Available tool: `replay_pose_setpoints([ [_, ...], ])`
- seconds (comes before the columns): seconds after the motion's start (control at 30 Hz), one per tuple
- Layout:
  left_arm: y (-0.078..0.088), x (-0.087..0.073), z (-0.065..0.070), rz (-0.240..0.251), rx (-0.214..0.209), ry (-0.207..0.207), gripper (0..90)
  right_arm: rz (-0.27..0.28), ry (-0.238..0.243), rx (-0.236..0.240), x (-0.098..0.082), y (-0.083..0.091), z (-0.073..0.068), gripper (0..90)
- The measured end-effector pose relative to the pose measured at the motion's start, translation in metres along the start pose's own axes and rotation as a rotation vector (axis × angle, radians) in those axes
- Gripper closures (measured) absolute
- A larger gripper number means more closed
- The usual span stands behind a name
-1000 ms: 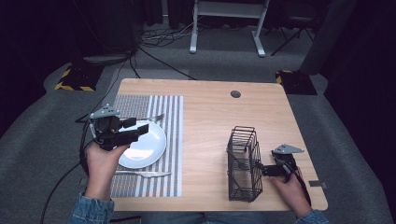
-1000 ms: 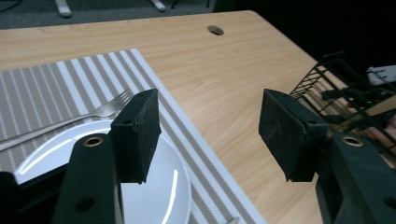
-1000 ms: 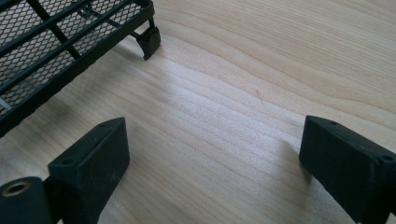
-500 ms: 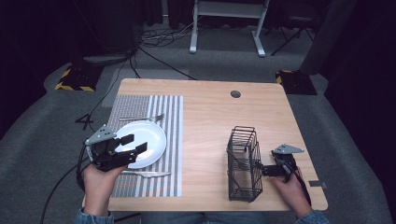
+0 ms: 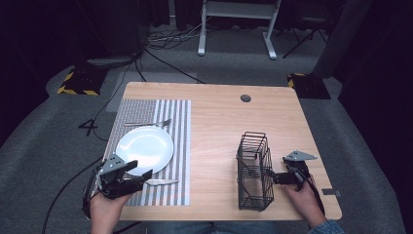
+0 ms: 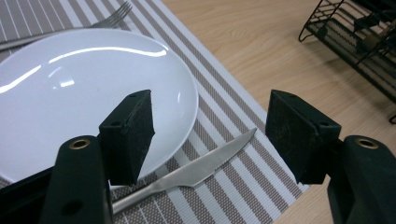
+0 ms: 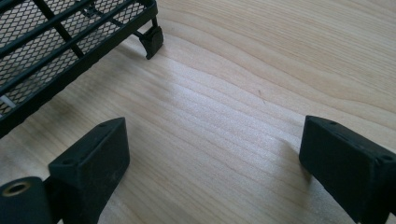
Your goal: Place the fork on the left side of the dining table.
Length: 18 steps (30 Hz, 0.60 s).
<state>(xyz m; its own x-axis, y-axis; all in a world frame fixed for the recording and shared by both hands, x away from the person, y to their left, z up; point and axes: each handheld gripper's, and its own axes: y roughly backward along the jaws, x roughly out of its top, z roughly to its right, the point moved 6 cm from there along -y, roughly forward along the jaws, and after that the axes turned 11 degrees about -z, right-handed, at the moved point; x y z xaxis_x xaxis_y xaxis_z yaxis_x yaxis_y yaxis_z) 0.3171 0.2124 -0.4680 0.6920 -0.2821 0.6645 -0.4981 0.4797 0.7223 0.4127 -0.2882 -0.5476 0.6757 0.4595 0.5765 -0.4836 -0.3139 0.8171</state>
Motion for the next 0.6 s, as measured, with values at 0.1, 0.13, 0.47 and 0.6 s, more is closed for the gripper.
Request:
replay_pose_setpoints([
  [0.1, -0.009, -0.012, -0.002, -0.011, 0.002, -0.005, 33.0, 0.000, 0.001, 0.001, 0.000, 0.000, 0.000, 8.6],
  [0.13, -0.013, -0.018, -0.004, -0.018, -0.001, -0.005, 33.0, 0.000, 0.001, 0.001, 0.000, 0.000, 0.000, 8.6],
  [0.47, -0.039, -0.048, -0.010, -0.183, 0.065, -0.064, 33.1, 0.000, 0.004, 0.002, 0.000, 0.000, 0.000, 8.7],
  [0.6, -0.046, -0.055, -0.011, -0.243, 0.058, -0.063, 33.0, 0.000, 0.004, 0.003, 0.000, 0.000, 0.000, 8.7],
])
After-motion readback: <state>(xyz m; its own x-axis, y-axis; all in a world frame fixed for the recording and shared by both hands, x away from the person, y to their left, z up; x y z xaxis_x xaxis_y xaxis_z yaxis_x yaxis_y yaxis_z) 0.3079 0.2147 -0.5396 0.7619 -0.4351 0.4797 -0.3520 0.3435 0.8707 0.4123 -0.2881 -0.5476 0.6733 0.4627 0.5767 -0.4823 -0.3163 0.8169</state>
